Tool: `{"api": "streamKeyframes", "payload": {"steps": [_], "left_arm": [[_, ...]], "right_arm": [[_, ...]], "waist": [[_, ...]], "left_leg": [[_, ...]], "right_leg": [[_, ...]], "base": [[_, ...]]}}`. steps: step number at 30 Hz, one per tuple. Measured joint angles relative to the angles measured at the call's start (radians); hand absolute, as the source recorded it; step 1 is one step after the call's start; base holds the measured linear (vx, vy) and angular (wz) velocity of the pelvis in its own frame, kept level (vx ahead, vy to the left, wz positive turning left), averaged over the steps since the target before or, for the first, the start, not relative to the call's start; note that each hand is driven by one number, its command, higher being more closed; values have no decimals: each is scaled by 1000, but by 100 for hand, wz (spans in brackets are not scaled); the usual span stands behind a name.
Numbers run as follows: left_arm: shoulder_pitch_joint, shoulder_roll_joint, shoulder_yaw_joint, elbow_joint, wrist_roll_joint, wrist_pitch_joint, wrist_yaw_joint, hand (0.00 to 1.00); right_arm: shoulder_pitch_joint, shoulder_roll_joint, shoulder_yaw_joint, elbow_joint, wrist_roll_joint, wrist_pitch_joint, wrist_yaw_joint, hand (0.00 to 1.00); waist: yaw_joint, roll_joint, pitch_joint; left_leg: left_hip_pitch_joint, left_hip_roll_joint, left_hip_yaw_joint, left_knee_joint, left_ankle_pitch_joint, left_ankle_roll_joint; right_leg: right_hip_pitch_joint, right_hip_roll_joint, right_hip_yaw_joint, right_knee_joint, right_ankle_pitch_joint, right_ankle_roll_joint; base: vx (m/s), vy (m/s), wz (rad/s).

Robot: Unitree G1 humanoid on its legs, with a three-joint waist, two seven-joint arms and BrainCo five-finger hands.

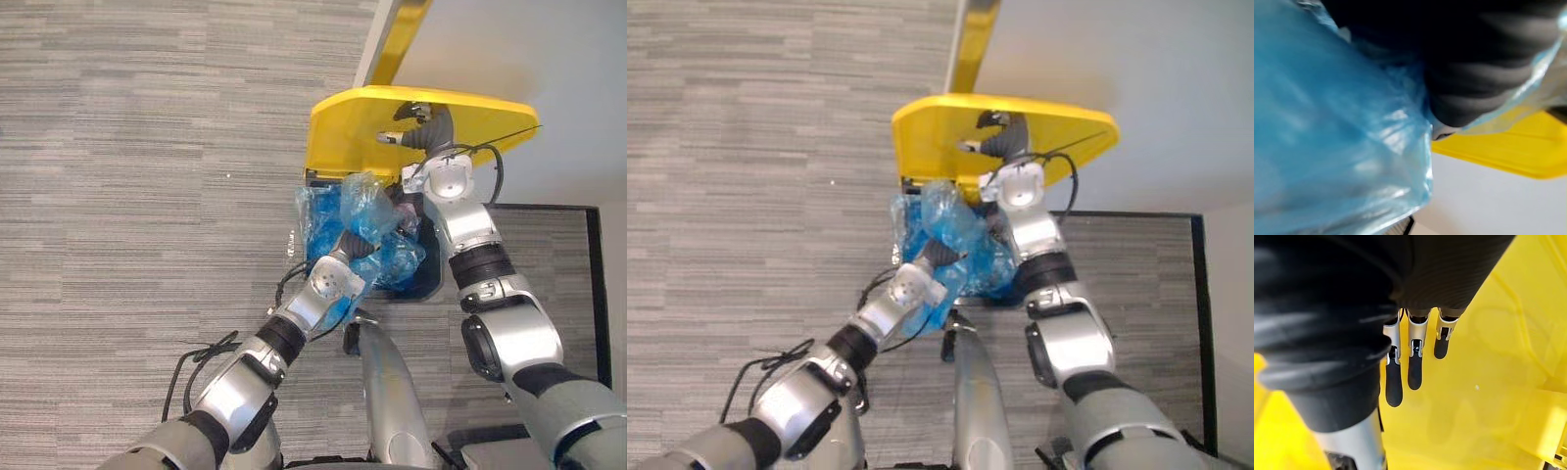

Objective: Gather rubbish on tea table into small bin, then transfer packed bag to large trash can.

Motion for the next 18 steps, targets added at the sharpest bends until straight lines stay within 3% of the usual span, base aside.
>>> {"api": "streamKeyframes", "payload": {"steps": [8,11,17,18], "left_arm": [[-33,0,51,35,2,7,7,100],[-66,-2,73,53,19,10,21,100],[-66,-1,90,62,40,29,23,100],[-66,-2,95,68,40,30,24,0]], "right_arm": [[-29,3,59,-46,11,-28,4,0],[-67,3,64,-47,11,-40,11,0],[-70,-1,87,-68,12,-40,11,0],[-70,-2,96,-69,12,-40,11,0]], "waist": [[-11,-4,7],[-13,-3,38],[-15,-3,38],[-15,-2,38]], "left_leg": [[-54,13,7,28,-13,-1],[-69,14,5,37,-15,-2],[-97,14,3,51,-16,0],[-99,14,2,56,-19,3]], "right_leg": [[-56,11,10,9,4,0],[-73,10,11,20,4,0],[-94,8,11,28,4,0],[-95,7,11,29,4,0]], "base": [[3,-3,-6],[0,0,0],[0,0,0],[0,0,0]]}}
